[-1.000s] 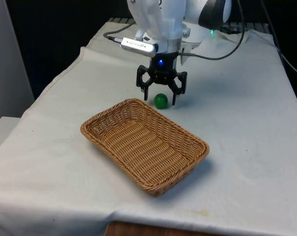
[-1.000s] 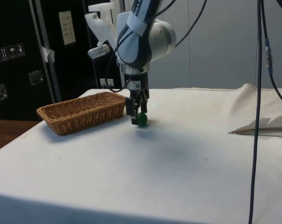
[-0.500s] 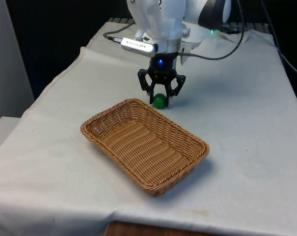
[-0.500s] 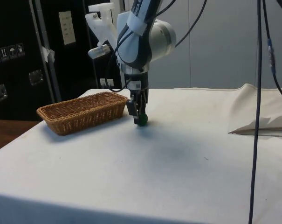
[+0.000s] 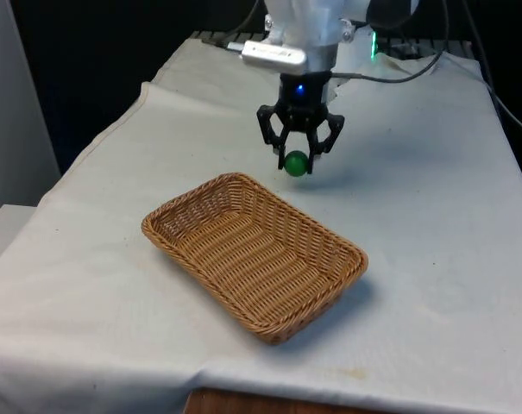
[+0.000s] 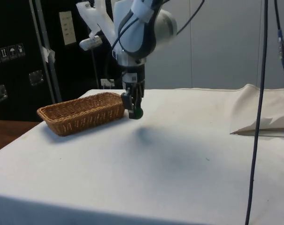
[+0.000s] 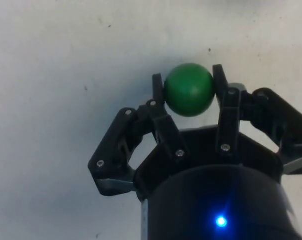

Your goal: Pick up the ball and place it into the basket.

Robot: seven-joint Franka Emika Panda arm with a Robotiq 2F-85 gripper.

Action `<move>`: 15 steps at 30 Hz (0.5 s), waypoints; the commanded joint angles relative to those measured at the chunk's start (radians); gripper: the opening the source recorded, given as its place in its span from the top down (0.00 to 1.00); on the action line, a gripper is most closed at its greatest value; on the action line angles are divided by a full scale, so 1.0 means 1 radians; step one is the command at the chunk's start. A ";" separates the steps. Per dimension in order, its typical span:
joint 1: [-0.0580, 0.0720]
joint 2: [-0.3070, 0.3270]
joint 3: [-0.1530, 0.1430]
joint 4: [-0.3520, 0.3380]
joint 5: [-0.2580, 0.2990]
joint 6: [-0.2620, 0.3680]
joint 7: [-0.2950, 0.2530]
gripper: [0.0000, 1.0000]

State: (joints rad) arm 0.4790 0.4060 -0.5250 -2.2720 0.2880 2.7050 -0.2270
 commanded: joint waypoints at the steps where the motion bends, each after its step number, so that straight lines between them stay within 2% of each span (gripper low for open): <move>1: 0.001 -0.011 0.001 -0.002 -0.015 -0.005 0.014 1.00; 2: 0.020 -0.018 -0.016 -0.005 -0.039 -0.014 0.041 1.00; 3: 0.022 -0.028 -0.014 -0.006 -0.053 -0.018 0.055 1.00; 9: 0.027 -0.081 -0.002 -0.007 -0.126 -0.043 0.131 1.00; 10: 0.012 -0.093 0.018 -0.008 -0.126 -0.042 0.130 1.00; 11: 0.027 -0.100 0.004 -0.006 -0.149 -0.054 0.155 1.00; 15: 0.023 -0.131 0.017 0.002 -0.187 -0.078 0.192 1.00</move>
State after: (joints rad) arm 0.4920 0.2760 -0.4980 -2.2780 0.1190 2.6400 -0.0530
